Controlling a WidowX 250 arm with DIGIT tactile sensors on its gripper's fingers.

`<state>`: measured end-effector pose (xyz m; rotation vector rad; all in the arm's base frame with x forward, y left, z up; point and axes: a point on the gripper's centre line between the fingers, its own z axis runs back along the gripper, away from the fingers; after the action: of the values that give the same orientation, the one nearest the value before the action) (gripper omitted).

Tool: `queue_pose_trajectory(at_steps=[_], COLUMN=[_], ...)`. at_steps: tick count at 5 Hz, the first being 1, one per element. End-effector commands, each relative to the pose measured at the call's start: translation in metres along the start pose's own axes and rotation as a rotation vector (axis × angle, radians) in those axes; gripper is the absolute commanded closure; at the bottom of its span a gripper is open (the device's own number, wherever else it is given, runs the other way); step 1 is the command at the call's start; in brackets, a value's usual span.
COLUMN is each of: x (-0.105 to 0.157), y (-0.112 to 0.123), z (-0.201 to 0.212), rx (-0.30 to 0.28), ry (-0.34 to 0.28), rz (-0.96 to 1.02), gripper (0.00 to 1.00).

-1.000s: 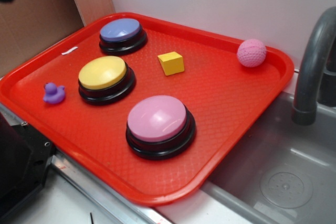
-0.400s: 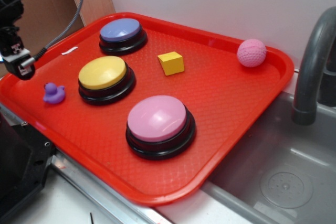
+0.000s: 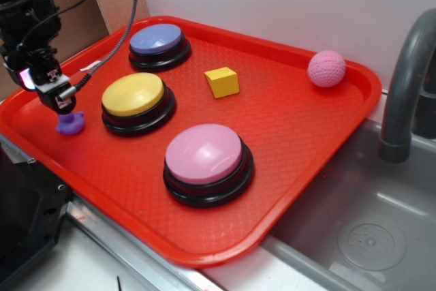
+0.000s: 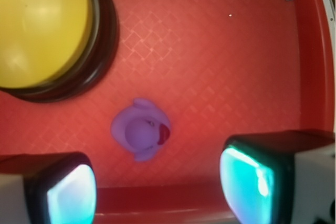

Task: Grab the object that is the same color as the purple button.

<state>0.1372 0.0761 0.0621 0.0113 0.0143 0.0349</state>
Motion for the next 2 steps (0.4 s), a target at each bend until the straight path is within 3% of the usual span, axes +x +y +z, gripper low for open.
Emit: queue_pose_trajectory(at_steps=[1, 2], x=[0.0063, 0.002], y=[-0.0028, -0.0085], z=[-0.0149, -0.0211], rx=[-0.025, -0.024], ry=[-0.035, -0.062], rz=[-0.059, -0.083], gripper=[0.0, 0.0])
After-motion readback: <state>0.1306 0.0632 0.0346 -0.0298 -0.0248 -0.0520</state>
